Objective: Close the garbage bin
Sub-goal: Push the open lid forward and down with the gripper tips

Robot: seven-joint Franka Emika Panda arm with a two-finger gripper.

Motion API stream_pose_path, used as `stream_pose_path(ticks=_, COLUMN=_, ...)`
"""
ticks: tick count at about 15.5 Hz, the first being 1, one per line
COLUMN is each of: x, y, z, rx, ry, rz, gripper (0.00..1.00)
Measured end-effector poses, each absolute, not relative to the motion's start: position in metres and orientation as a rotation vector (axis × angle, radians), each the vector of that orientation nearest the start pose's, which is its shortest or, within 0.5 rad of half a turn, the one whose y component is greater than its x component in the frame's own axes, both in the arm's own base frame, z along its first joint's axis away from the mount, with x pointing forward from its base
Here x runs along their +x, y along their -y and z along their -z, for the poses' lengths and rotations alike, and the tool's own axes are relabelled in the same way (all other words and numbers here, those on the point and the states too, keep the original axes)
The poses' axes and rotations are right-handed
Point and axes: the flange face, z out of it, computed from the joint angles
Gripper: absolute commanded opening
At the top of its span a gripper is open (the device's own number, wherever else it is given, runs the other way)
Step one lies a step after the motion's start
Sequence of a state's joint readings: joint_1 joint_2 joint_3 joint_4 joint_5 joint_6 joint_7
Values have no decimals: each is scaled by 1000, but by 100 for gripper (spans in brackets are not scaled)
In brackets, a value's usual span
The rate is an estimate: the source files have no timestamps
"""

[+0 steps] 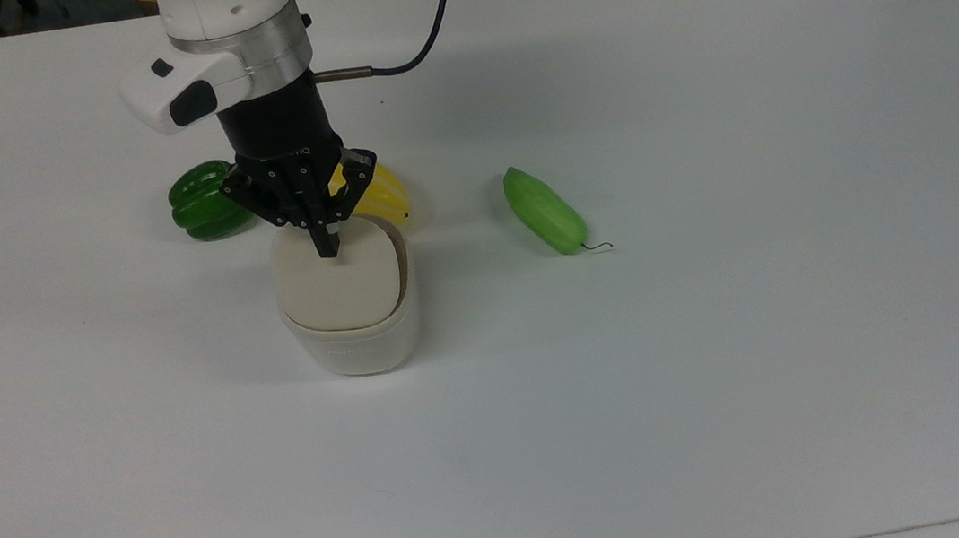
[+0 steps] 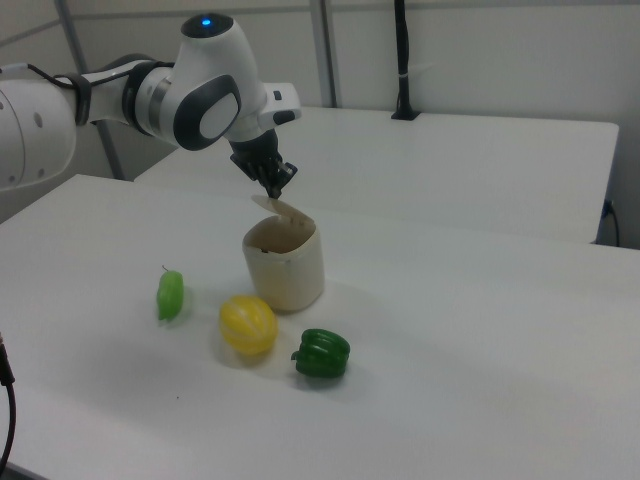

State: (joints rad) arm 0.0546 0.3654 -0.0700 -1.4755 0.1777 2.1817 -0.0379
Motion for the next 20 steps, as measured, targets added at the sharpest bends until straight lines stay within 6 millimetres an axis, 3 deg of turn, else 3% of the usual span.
stream_pose_path(ticks=7, x=691, y=-7, z=-488, rx=-2990, ry=-37, rz=326, gripper=0)
stream_pose_path(ticks=16, x=693, y=-6, z=-445, rx=-3004, ry=-40, rz=222, gripper=0)
stream_pose_path(ticks=20, x=694, y=-6, z=-442, rx=-3004, ry=-40, rz=216, gripper=0)
